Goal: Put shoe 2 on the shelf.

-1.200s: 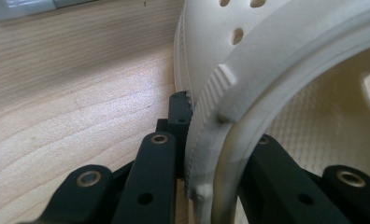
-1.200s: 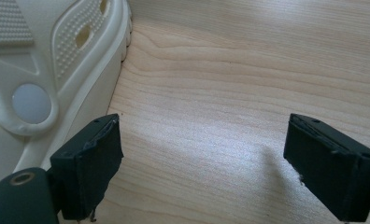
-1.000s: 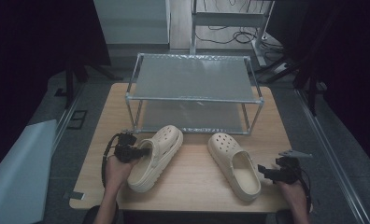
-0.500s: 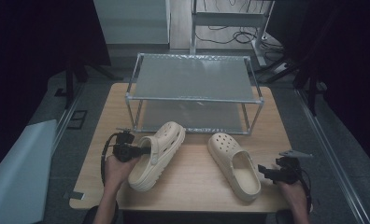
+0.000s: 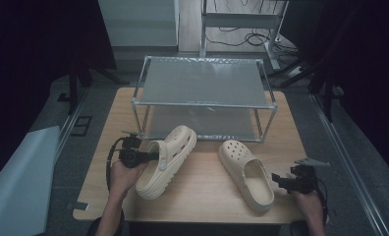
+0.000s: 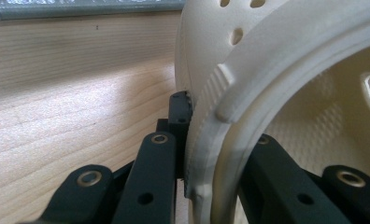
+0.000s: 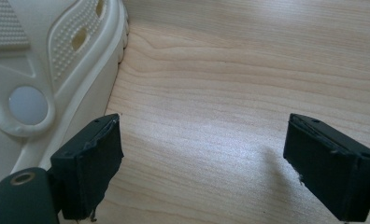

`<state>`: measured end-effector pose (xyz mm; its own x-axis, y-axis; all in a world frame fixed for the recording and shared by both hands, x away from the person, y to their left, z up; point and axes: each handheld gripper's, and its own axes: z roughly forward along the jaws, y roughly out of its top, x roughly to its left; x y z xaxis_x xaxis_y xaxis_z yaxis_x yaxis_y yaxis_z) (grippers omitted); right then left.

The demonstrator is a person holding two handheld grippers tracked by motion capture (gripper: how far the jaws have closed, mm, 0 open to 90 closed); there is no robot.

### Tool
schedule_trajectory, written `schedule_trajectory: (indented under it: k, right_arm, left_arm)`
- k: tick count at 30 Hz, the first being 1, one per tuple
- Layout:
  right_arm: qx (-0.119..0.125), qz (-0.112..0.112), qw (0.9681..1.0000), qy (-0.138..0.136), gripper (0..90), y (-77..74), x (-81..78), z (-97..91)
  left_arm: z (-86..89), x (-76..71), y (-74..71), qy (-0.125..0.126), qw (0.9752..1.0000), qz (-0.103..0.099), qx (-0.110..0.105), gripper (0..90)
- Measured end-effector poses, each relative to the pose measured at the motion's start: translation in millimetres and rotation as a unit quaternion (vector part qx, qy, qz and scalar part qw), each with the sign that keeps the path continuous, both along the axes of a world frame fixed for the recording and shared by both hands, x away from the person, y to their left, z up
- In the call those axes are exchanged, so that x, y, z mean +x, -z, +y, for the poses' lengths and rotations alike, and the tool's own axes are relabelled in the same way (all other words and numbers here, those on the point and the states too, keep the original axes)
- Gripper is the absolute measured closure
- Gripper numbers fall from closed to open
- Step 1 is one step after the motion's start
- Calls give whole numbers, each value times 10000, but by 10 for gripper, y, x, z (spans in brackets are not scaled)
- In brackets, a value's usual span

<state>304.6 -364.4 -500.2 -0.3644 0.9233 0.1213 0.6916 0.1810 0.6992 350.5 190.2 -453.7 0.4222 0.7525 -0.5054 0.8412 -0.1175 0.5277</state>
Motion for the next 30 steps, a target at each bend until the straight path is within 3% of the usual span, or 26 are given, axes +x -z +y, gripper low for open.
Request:
schedule_trajectory:
  k: [7,16,24,30]
  right_arm:
    - [66,27,10000,0,112,5,4,-11]
    - [133,48,9999,12,112,8,5,-19]
    - [35,-17,10000,31,108,4,4,-17]
    - [-74,-76,9998,151,39,-8,1,-21]
  left_arm:
    - [-2,29,-92,5,10000,78,16,802]
    - [-16,68,-244,33,9995,131,-270,801]
    - [-56,113,-367,76,9992,177,-339,800]
    - [-89,134,-465,122,9988,202,-420,799]
